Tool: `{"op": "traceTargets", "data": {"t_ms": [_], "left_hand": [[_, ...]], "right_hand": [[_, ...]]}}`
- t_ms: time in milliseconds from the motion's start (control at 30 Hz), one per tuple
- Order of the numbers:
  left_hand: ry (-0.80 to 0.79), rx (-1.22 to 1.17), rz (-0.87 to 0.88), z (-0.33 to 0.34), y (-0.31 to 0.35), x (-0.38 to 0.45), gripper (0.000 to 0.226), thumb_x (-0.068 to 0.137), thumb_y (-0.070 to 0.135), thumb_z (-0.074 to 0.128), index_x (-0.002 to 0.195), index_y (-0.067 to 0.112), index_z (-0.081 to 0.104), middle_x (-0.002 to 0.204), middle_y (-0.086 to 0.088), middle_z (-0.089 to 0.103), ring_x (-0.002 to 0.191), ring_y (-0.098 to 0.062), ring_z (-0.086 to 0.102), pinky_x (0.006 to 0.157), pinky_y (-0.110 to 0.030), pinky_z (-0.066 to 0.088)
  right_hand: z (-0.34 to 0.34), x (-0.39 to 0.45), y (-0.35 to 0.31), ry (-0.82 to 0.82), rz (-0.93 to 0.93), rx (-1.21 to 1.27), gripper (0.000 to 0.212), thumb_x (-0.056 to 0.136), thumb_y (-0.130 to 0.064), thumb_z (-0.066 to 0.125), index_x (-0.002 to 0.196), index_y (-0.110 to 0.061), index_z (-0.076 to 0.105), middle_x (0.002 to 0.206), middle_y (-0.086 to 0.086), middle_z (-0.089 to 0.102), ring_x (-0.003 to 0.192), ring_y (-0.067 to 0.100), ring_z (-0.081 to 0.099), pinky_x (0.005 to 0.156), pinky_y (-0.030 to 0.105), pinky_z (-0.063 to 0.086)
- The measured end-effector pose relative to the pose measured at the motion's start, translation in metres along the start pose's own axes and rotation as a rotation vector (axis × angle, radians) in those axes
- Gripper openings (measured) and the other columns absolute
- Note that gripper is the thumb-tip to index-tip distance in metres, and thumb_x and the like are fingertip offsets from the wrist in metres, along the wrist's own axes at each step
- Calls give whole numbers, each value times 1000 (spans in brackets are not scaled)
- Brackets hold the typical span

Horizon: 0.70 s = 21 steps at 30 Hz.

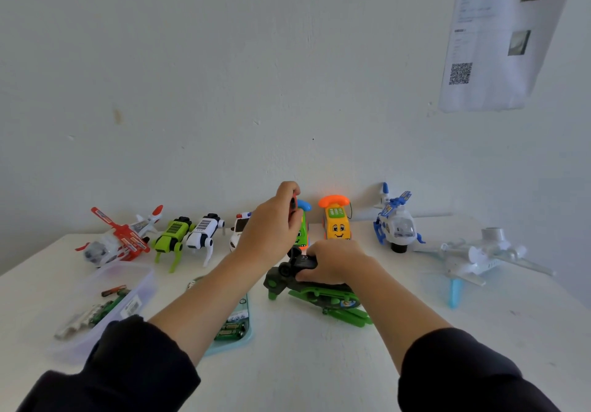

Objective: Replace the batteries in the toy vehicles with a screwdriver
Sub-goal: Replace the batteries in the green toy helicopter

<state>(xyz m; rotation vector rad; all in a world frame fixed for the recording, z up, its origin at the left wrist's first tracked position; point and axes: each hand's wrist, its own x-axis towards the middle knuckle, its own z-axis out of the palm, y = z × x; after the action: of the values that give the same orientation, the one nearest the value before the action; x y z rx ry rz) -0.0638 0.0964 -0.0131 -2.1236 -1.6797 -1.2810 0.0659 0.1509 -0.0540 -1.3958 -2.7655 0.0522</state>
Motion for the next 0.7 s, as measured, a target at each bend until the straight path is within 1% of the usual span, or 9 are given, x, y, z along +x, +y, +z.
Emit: {"op": "traceTargets", "data": {"t_ms": [67,100,167,233,333,400,467,567,700], "left_hand": [[45,-20,-47,-1,-4,1,21,92,7,52,112,6,47,72,13,44,57,-4,46,58,-22,34],[71,-46,-91,-1,-9,2,20,91,5,52,110,7,46,72,12,45,58,-7,50,60,-25,39],[117,-149,-218,-3,-20,2,18,91,4,51,106,12,44,75,8,48,63,-22,60,64,-38,52],[163,-265,-377,-6,-30,0,18,92,4,51,103,15,43,81,4,49,67,-26,64,67,-44,57],[227,-482,-671,-7,-47,-7,15,93,3,50,99,15,43,98,-14,52,72,-22,63,64,-38,59],[280,-607,-839,-4,-58,-13,17,92,2,51,90,18,44,105,-23,53,82,-29,63,61,-36,58],[316,-714,-957,-1,-65,-18,16,92,2,53,91,16,45,111,-26,54,92,-35,64,59,-37,59],[327,-777,-1006,4,-65,-24,17,91,3,55,102,12,46,116,-23,53,100,-37,62,62,-39,58],[331,-652,-882,4,-59,-20,15,92,4,54,97,14,45,110,-17,53,99,-36,62,68,-40,58]], "right_hand": [[0,-1,0,15,6,29,42,84,-59,53,92,-18,61,79,-1,56,74,19,53,58,27,37],[-1,-2,0,21,8,47,43,83,-58,53,94,-17,62,80,-1,56,75,19,54,59,27,37],[-1,-3,-1,32,10,79,44,83,-58,55,96,-17,64,83,0,58,77,19,54,61,28,38],[-1,-3,-2,46,14,111,45,83,-58,55,99,-17,65,87,1,60,79,19,56,64,28,40],[-1,-5,-1,49,13,138,44,84,-58,55,101,-18,65,91,3,63,82,20,58,66,29,42],[-2,-7,-1,53,9,170,43,85,-56,55,102,-18,65,90,3,62,82,19,57,67,30,43],[-2,-8,-1,95,11,298,39,85,-53,56,99,-16,63,90,4,62,83,19,57,69,32,45],[-2,-8,-2,153,-3,473,33,86,-46,60,99,-16,61,93,4,61,87,21,57,74,36,48],[-2,-13,4,215,18,573,22,83,-36,62,98,-20,61,96,-6,59,95,17,57,84,37,50]]}}
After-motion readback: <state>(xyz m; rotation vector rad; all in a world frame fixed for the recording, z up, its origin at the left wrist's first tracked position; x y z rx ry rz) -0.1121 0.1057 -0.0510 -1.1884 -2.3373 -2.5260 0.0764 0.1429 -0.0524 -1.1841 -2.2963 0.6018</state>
